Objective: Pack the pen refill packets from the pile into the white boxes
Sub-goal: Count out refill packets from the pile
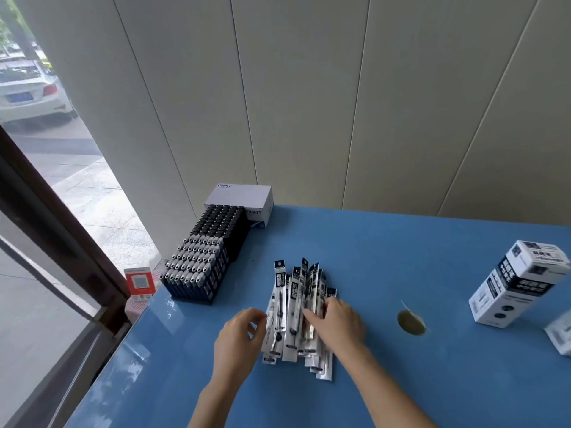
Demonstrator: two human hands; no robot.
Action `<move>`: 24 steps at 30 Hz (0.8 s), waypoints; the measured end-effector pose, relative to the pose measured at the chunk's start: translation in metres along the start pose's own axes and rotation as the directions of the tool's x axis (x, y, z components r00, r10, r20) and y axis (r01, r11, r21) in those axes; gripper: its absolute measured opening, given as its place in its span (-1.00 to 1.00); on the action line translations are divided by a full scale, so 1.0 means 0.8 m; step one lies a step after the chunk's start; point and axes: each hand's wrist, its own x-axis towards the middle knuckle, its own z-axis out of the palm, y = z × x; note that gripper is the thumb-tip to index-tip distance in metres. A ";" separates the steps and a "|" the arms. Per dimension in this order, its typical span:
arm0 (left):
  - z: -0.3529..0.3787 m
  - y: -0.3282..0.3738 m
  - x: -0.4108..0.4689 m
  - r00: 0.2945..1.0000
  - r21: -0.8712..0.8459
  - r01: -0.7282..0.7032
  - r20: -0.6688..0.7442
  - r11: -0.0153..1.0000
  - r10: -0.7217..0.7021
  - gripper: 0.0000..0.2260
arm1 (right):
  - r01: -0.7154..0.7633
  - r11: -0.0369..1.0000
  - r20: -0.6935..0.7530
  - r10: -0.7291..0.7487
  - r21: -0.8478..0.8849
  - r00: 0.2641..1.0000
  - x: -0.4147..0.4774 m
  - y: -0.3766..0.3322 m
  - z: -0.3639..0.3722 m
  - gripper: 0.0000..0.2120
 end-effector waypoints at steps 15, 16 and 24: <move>0.001 -0.047 0.046 0.982 0.068 -0.039 0.187 0.997 0.026 -0.82 | -0.247 0.938 0.048 0.243 0.242 0.969 0.010 -0.018 0.007 -0.49; 0.003 -0.047 0.046 0.981 0.062 -0.035 0.191 0.997 0.023 -0.81 | -0.253 0.933 0.046 0.250 0.256 0.967 0.009 -0.017 0.007 -0.50; 0.020 -0.034 0.050 0.974 0.042 0.020 0.223 0.999 -0.029 -0.74 | -0.315 0.872 0.117 0.293 0.375 0.949 -0.004 -0.020 -0.008 -0.62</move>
